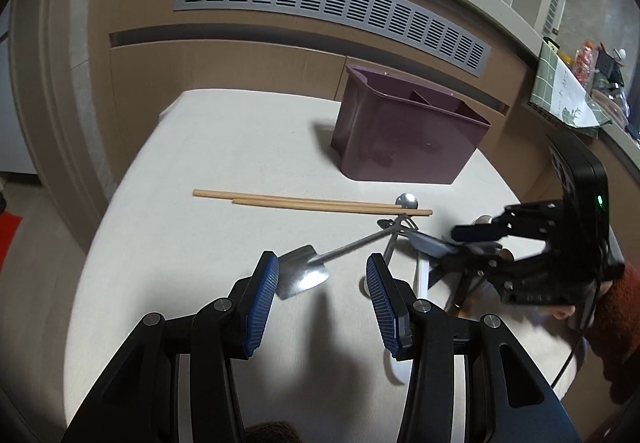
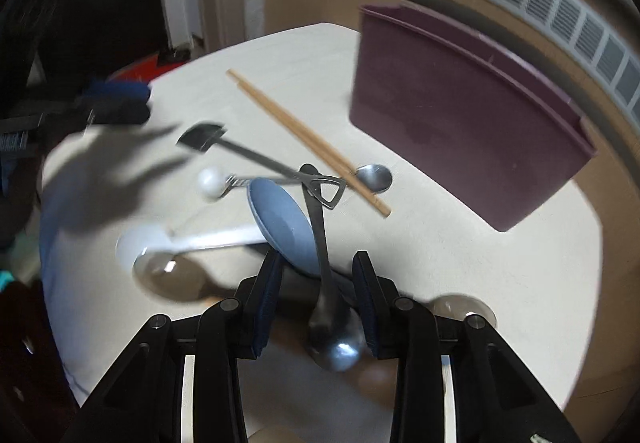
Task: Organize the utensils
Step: 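Grasp the white-handled ladle with the left gripper while the right grasps the blue spoon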
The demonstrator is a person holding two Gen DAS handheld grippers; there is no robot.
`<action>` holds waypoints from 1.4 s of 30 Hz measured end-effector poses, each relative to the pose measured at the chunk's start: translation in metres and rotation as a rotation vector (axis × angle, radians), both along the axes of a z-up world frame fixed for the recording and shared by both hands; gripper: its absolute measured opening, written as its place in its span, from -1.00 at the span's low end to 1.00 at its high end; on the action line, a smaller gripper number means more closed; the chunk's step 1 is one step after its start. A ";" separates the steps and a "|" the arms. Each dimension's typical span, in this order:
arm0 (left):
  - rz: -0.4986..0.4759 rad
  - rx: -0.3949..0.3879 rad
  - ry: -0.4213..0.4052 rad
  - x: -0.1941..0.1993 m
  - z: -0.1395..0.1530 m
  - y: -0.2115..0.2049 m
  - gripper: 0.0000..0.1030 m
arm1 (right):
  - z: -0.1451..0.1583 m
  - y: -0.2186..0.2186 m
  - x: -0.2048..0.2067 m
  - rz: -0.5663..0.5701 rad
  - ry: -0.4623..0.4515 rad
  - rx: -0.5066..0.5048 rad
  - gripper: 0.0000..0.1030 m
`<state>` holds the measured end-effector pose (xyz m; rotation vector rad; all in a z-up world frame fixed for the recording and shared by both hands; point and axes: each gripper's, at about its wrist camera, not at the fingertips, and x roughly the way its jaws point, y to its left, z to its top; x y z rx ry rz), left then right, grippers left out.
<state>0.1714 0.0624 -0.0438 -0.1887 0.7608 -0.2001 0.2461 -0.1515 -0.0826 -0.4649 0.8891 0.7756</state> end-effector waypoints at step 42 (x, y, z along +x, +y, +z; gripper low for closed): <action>-0.198 0.105 0.174 0.074 -0.041 -0.024 -0.09 | 0.000 0.027 0.004 0.106 -0.010 -0.032 -0.37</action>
